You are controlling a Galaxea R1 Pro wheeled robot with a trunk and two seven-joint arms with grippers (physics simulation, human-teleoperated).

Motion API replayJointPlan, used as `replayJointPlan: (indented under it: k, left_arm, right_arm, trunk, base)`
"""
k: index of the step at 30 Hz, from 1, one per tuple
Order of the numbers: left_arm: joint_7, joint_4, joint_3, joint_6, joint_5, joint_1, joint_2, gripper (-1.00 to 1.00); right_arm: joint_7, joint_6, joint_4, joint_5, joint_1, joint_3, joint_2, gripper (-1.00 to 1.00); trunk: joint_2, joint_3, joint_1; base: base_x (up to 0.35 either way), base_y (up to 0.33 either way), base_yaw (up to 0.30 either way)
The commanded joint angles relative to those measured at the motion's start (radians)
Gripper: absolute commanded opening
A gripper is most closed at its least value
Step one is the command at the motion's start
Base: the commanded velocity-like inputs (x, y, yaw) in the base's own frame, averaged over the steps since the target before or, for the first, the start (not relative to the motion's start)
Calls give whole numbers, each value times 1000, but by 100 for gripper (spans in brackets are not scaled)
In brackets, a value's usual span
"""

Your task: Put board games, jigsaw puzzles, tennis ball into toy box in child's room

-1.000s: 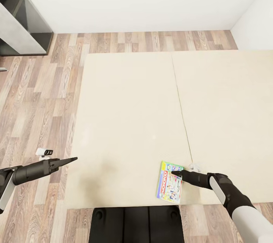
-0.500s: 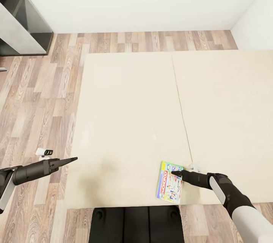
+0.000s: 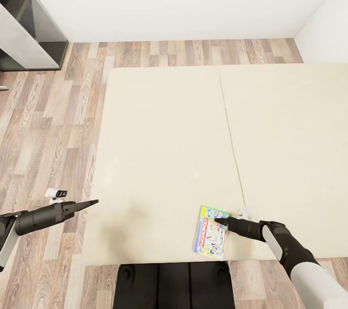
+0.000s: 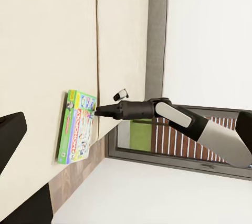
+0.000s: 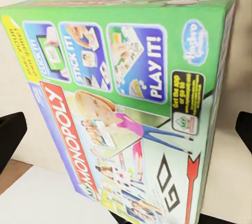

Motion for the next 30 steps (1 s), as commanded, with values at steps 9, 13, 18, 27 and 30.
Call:
replayJointPlan:
  k: [9, 13, 18, 27, 30]
  left_arm:
    - [-4, 0, -2, 11, 0, 0, 1, 100]
    - [-4, 0, -1, 11, 0, 0, 1, 100]
    - [-4, 0, -1, 11, 0, 0, 1, 100]
    - [-4, 0, -1, 11, 0, 0, 2, 100]
    - [-4, 0, 0, 11, 0, 0, 2, 100]
  right_arm:
    - [1, 8, 0, -4, 0, -1, 3, 100]
    - [1, 8, 0, -4, 0, -1, 4, 100]
    - [1, 8, 0, -4, 0, -1, 4, 100]
    - [1, 8, 0, -4, 0, -1, 5, 100]
    - [1, 9, 0, -4, 0, -2, 5, 100]
  trunk:
    - [-1, -1, 1]
    - [-1, -1, 1]
    - [-1, -1, 1]
    - [-1, -2, 1]
    - [-1, -3, 1]
  base:
    - [0, 0, 0]
    - [0, 0, 0]
    - [0, 0, 0]
    - [0, 0, 70]
    - [0, 0, 185]
